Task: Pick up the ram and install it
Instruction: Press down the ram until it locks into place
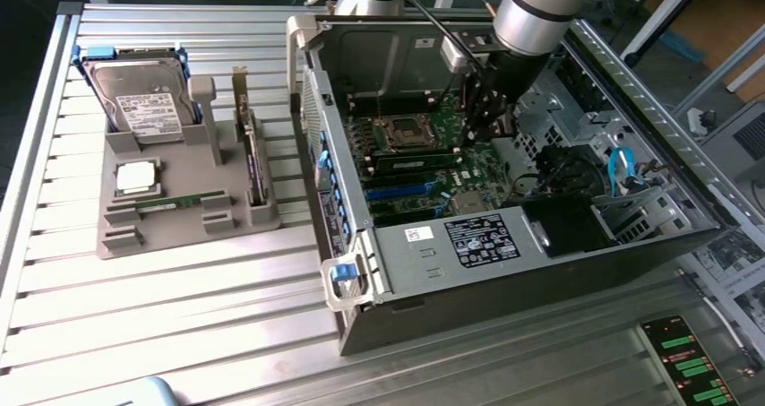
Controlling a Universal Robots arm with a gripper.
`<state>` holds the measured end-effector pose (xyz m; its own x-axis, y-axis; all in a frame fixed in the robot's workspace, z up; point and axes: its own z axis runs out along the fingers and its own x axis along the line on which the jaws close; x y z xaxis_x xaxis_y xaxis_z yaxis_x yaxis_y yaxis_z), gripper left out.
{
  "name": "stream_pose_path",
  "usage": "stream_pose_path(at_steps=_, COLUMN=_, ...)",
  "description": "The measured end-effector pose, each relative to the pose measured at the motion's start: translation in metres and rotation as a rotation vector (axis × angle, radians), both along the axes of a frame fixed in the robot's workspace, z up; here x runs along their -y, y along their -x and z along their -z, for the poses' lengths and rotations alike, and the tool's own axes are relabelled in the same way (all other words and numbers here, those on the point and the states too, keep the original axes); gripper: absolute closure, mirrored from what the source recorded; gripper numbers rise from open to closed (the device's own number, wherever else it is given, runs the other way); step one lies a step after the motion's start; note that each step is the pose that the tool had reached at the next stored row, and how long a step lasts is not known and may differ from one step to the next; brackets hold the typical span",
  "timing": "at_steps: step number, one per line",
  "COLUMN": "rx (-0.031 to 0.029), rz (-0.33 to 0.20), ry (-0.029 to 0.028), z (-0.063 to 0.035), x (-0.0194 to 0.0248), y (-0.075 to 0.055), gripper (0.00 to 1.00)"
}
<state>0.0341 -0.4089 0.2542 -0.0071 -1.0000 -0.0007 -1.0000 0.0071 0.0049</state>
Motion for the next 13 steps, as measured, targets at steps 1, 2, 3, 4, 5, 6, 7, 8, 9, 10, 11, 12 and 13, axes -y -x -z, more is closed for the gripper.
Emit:
stream_pose_path(at_steps=1, rx=0.0, rz=0.0, ry=0.0, z=0.0, x=0.0, y=0.0, gripper=0.9)
stream_pose_path(at_steps=2, rx=0.0, rz=0.0, ry=0.0, z=0.0, x=0.0, y=0.0, gripper=0.9)
stream_pose_path(at_steps=3, rx=-0.0001, rz=0.0, ry=0.0002, z=-0.0001, x=0.0, y=0.0, gripper=0.9)
stream_pose_path(at_steps=4, rx=-0.0001, rz=0.0, ry=0.0003, z=-0.0001, x=0.0, y=0.001, gripper=0.9)
stream_pose_path(at_steps=5, rx=-0.0001, rz=0.0, ry=0.0004, z=-0.0002, x=0.0, y=0.003, gripper=0.9)
stream_pose_path(at_steps=6, rx=-0.0001, rz=0.0, ry=0.0003, z=-0.0001, x=-0.0001, y=0.005, gripper=0.9)
stream_pose_path(at_steps=7, rx=-0.0001, rz=0.0, ry=0.0002, z=-0.0001, x=-0.0002, y=0.007, gripper=0.9)
stream_pose_path(at_steps=8, rx=-0.0001, rz=0.0, ry=0.0003, z=-0.0001, x=-0.0003, y=0.01, gripper=0.9)
stream_pose_path(at_steps=9, rx=-0.0001, rz=0.0, ry=0.0002, z=-0.0001, x=-0.0003, y=0.013, gripper=0.9)
stream_pose_path(at_steps=10, rx=0.0, rz=0.0, ry=0.0002, z=0.0, x=-0.0004, y=0.016, gripper=0.9)
stream_pose_path(at_steps=11, rx=0.0, rz=0.0, ry=0.0002, z=-0.0001, x=-0.0006, y=0.018, gripper=0.9)
stream_pose_path(at_steps=12, rx=0.0001, rz=0.0, ry=0.0002, z=0.0, x=-0.0008, y=0.021, gripper=0.9)
stream_pose_path(at_steps=13, rx=0.0001, rz=0.0, ry=0.0002, z=0.0, x=-0.0011, y=0.025, gripper=0.9)
